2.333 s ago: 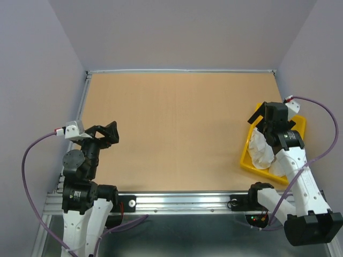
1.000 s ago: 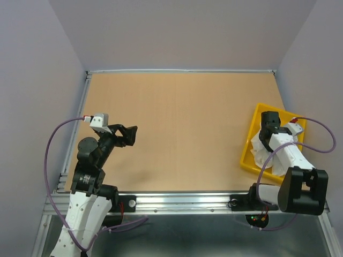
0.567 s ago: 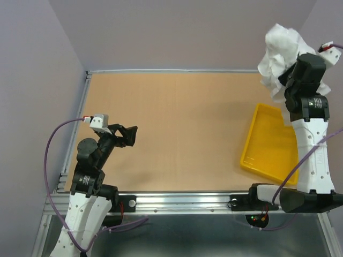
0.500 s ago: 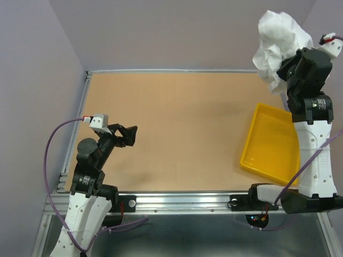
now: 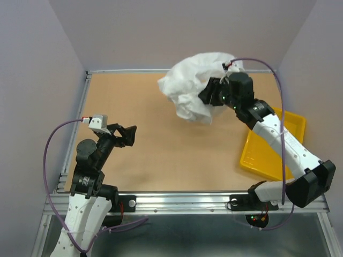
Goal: Fold and stack the long sleeve shirts
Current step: Move the shirt to the center of the board
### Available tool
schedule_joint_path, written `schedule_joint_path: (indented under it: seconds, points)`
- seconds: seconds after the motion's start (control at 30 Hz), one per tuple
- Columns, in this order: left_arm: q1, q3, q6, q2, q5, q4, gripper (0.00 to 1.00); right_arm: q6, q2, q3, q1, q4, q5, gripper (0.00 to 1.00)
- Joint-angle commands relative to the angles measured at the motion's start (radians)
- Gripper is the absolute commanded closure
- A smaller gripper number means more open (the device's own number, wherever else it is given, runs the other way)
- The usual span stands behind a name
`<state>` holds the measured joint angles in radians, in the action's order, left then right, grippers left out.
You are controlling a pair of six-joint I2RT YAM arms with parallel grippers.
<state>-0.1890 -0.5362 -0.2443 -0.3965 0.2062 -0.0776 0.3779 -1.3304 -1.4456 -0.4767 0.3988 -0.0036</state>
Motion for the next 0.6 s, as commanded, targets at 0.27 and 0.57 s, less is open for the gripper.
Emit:
schedule_joint_path:
  seconds: [0.27,0.57]
  points:
    - [-0.006,0.004,-0.016,-0.013,-0.007,0.048,0.01,0.095,0.335,0.533,0.009,-0.029,0.150,0.29]
    - [-0.009,-0.054,-0.173,-0.246,0.057,0.062,0.01,0.016,0.206,0.516,0.007,-0.029,0.011,0.32]
